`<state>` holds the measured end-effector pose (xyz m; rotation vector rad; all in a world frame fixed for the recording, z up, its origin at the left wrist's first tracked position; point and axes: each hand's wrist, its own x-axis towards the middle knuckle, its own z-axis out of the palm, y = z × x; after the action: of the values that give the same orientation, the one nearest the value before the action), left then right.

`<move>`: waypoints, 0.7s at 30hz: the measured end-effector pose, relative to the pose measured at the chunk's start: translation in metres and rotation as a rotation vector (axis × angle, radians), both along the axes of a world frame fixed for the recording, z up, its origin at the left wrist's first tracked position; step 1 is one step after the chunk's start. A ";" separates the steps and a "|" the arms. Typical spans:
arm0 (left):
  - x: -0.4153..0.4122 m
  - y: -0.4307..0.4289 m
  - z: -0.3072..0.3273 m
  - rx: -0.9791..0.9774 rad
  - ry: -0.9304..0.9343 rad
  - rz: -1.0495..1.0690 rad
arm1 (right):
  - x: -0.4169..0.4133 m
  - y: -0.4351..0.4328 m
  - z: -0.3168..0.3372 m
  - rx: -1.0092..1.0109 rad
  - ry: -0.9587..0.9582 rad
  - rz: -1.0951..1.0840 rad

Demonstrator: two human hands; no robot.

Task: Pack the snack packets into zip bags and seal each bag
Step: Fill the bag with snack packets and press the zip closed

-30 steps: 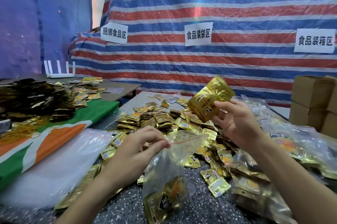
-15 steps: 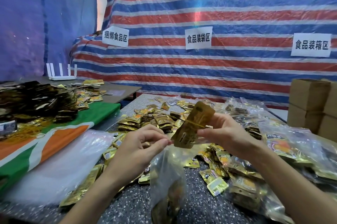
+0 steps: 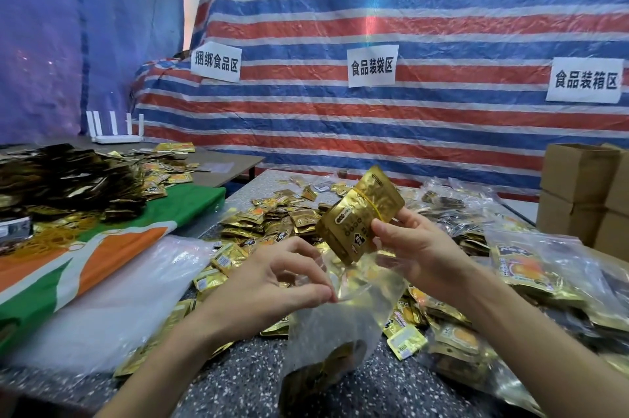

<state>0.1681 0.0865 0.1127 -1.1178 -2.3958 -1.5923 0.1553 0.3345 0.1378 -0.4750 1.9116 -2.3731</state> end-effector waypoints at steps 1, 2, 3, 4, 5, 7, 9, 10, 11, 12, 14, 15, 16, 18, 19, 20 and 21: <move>0.000 0.001 -0.001 -0.007 -0.005 -0.006 | 0.000 0.000 0.000 0.007 0.003 -0.001; 0.000 0.001 0.000 0.019 -0.021 -0.008 | 0.000 0.001 0.000 0.018 0.014 0.000; 0.000 0.001 0.000 0.067 -0.044 -0.007 | 0.000 0.003 0.000 0.033 0.031 0.003; 0.000 0.000 0.000 0.119 -0.061 0.001 | 0.000 0.005 0.001 0.058 0.053 0.003; -0.001 -0.001 0.000 0.162 -0.069 0.016 | -0.001 0.008 0.002 0.101 0.082 -0.002; -0.002 -0.003 0.000 0.210 -0.086 0.047 | -0.001 0.014 0.003 0.224 0.155 -0.002; -0.003 -0.003 -0.001 0.228 -0.116 0.070 | -0.001 0.018 0.004 0.353 0.231 0.011; -0.003 -0.003 -0.002 0.243 -0.133 0.082 | 0.000 0.020 0.004 0.405 0.253 0.013; -0.004 -0.001 -0.002 0.262 -0.150 0.096 | 0.000 0.022 0.005 0.440 0.256 0.018; -0.004 0.000 -0.003 0.281 -0.164 0.111 | 0.001 0.022 0.006 0.463 0.245 0.027; -0.005 0.003 -0.005 0.312 -0.186 0.124 | 0.001 0.021 0.008 0.523 0.233 0.028; -0.005 0.005 -0.005 0.324 -0.199 0.119 | 0.001 0.019 0.009 0.565 0.244 0.011; -0.006 0.006 -0.006 0.338 -0.215 0.108 | 0.002 0.017 0.009 0.608 0.261 -0.011; -0.005 0.008 -0.006 0.368 -0.245 0.077 | 0.002 0.012 0.007 0.676 0.276 -0.042; -0.006 0.009 -0.006 0.377 -0.253 0.070 | 0.003 0.010 0.005 0.711 0.273 -0.048; -0.006 0.010 -0.006 0.380 -0.256 0.075 | 0.004 0.008 0.004 0.748 0.270 -0.047; -0.007 0.011 -0.005 0.383 -0.257 0.090 | 0.004 0.007 0.004 0.777 0.262 -0.043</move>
<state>0.1610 0.0975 0.1076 -0.7657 -2.0981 -2.1523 0.1593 0.3417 0.1419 -0.6805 2.7376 -1.4298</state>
